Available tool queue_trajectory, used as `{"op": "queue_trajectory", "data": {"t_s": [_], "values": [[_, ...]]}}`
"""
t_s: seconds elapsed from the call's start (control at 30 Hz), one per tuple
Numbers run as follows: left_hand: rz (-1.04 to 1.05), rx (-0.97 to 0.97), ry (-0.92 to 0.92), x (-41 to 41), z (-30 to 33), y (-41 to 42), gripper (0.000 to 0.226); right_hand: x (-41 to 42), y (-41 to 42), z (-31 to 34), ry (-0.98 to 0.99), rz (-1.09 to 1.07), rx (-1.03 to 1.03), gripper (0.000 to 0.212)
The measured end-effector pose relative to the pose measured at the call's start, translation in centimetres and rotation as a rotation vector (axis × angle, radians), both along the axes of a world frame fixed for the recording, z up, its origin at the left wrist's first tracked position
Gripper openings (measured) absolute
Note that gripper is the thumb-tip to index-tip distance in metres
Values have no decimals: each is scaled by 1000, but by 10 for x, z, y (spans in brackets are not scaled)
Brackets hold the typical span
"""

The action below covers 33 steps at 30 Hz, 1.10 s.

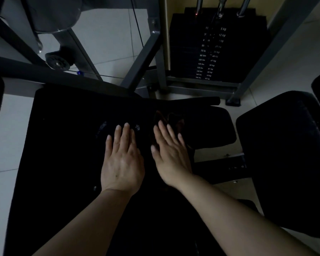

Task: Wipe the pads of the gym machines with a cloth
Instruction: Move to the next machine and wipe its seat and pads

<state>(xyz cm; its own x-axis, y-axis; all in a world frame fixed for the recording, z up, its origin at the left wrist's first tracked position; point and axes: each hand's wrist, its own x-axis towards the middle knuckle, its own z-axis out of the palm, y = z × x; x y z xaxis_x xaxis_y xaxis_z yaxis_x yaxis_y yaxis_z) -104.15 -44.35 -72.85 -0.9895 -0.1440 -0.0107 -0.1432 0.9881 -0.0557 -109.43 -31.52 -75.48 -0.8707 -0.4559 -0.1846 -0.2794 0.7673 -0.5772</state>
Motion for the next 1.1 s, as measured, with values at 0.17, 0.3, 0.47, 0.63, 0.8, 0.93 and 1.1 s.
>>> {"op": "queue_trajectory", "data": {"t_s": [0.17, 0.3, 0.47, 0.63, 0.8, 0.93, 1.1], "values": [[-5, 15, -10, 0, 0, 0, 60, -84, -30, -4, -3, -107, 98, 55], [-1, 33, -14, 0, 2, 1, 64, -82, -29, -4, 52, -88, 62, 55], [-9, 45, 10, -1, 1, 0, 60, 10, 7, -3, 102, 33, 2, 64], [-4, 56, 6, 0, 2, 1, 60, 88, 40, -6, 98, 130, -61, 57], [-21, 40, 12, -1, 2, -1, 57, 11, 14, -14, 128, 13, -108, 53], [-21, 25, 17, -1, 1, 0, 57, -79, -9, -19, 131, -135, -20, 49], [-8, 36, 17, -1, 1, 0, 62, -96, -8, -14, 44, -153, -44, 53]]}}
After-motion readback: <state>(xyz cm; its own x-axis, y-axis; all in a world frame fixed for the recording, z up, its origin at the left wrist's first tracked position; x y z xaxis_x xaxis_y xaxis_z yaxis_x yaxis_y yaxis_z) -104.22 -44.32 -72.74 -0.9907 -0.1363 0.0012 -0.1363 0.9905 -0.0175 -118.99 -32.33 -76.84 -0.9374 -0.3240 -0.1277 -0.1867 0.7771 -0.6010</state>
